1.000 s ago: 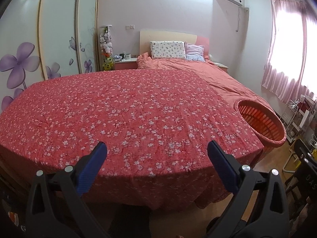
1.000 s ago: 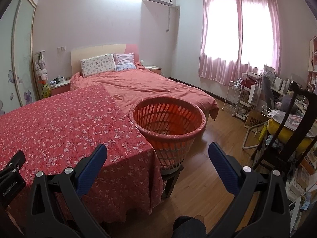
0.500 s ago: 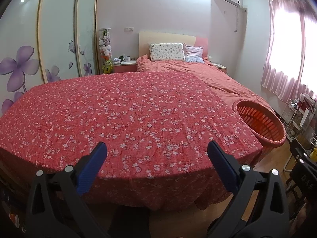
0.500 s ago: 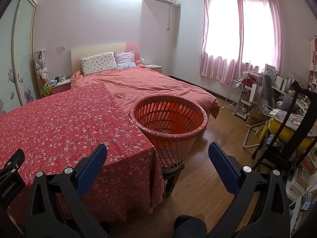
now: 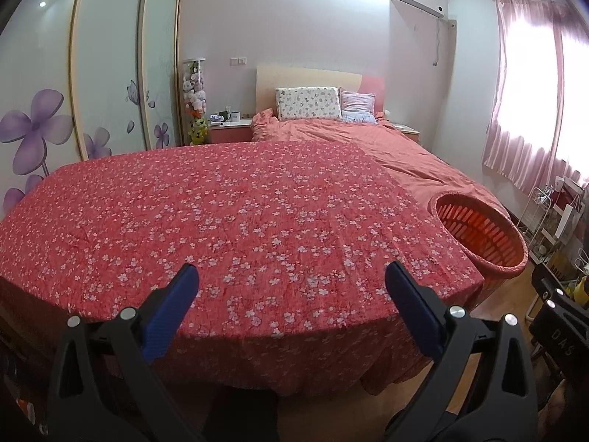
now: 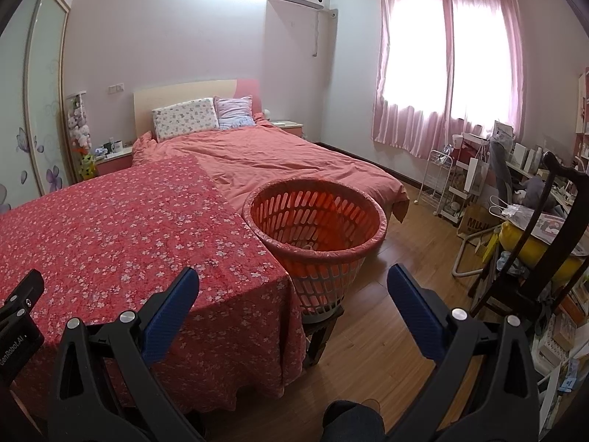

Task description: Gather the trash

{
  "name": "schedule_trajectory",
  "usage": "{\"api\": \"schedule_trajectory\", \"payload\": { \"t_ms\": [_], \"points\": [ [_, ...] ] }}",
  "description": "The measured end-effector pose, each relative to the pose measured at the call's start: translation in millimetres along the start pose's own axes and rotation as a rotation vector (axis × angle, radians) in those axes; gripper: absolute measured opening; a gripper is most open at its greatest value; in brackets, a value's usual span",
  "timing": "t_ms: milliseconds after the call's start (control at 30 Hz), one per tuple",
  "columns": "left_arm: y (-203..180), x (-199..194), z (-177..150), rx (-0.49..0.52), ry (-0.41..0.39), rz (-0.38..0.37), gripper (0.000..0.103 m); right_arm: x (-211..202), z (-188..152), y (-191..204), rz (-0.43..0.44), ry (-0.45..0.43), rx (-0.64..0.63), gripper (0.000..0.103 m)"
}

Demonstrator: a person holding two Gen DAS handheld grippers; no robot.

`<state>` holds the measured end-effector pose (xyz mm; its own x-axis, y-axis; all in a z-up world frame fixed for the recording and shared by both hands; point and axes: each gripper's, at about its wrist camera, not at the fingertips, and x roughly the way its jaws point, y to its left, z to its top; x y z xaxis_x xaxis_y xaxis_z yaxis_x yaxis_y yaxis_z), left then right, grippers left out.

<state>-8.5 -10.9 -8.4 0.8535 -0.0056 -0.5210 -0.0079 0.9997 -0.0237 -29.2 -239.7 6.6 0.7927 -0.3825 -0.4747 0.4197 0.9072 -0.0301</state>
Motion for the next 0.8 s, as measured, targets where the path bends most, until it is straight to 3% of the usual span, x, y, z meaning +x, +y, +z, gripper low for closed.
{"api": "schedule_trajectory", "payload": {
  "t_ms": [800],
  "points": [
    [-1.1, -4.8, 0.5, 0.007, -0.009, -0.003, 0.099, 0.2, 0.4, -0.7, 0.001, 0.001, 0.001, 0.101]
  ]
}}
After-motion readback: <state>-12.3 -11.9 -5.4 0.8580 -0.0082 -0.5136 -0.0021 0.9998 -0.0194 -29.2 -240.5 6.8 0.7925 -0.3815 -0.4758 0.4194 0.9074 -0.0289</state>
